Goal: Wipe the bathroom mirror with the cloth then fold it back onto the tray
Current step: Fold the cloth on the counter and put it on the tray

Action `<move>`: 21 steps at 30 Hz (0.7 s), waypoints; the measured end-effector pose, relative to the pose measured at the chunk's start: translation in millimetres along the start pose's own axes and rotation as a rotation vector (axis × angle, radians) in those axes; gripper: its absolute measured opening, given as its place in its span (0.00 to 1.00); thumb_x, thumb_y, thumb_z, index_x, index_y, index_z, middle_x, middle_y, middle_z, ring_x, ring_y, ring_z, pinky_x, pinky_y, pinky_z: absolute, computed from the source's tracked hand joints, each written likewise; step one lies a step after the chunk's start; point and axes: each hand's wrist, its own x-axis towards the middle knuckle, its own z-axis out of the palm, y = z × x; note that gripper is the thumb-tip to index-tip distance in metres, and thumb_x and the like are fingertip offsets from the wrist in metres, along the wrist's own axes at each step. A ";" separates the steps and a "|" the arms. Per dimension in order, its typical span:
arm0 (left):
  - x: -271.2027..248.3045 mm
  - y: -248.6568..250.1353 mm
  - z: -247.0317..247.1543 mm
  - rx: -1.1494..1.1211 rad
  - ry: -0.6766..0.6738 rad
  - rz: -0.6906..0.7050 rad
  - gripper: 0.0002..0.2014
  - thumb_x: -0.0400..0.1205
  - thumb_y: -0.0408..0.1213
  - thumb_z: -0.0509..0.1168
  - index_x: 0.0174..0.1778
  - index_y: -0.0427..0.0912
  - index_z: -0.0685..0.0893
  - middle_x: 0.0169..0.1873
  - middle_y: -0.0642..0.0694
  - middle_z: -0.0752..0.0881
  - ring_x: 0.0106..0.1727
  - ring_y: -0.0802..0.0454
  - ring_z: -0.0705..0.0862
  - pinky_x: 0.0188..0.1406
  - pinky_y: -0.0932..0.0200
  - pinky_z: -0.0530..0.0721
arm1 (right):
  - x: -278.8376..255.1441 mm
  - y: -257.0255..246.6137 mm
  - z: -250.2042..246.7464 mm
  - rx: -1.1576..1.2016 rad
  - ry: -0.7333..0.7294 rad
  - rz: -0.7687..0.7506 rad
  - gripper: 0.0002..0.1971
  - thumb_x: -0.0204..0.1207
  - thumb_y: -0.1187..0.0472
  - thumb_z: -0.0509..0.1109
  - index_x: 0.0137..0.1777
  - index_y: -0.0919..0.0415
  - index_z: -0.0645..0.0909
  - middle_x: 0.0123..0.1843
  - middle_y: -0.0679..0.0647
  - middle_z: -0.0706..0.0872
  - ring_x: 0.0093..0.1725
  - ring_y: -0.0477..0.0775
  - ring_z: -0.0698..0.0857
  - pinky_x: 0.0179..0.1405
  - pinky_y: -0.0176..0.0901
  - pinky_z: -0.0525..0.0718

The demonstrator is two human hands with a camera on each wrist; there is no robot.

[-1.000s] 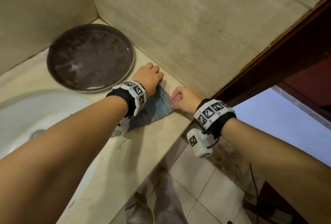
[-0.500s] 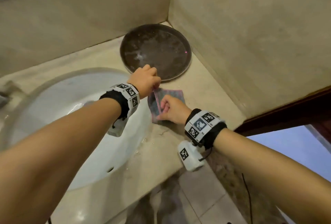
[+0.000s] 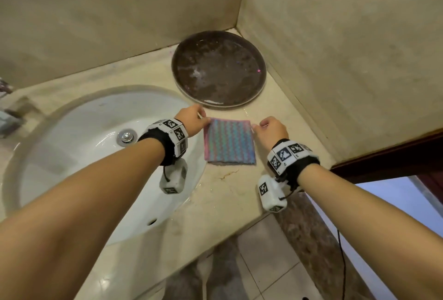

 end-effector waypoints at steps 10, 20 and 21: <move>-4.1 4.1 22.1 -0.309 -0.070 -0.235 0.07 0.77 0.36 0.71 0.41 0.36 0.82 0.43 0.36 0.85 0.49 0.38 0.87 0.55 0.41 0.86 | 5.1 -18.4 13.6 0.164 0.019 -0.011 0.18 0.73 0.64 0.72 0.27 0.54 0.67 0.45 0.60 0.85 0.47 0.61 0.83 0.45 0.42 0.78; -26.7 15.0 -31.1 -0.496 -0.031 -0.051 0.15 0.74 0.23 0.70 0.56 0.33 0.82 0.47 0.40 0.84 0.54 0.40 0.83 0.58 0.46 0.84 | -23.7 -48.0 -25.9 0.442 -0.149 -0.306 0.16 0.70 0.78 0.68 0.32 0.56 0.72 0.35 0.56 0.80 0.35 0.47 0.80 0.35 0.35 0.80; -30.5 17.8 -42.3 -0.505 -0.016 -0.030 0.14 0.74 0.24 0.70 0.55 0.36 0.82 0.46 0.41 0.84 0.54 0.41 0.83 0.59 0.47 0.84 | -25.6 -52.6 -31.3 0.453 -0.127 -0.311 0.16 0.69 0.79 0.67 0.32 0.56 0.73 0.35 0.57 0.80 0.35 0.49 0.80 0.35 0.37 0.79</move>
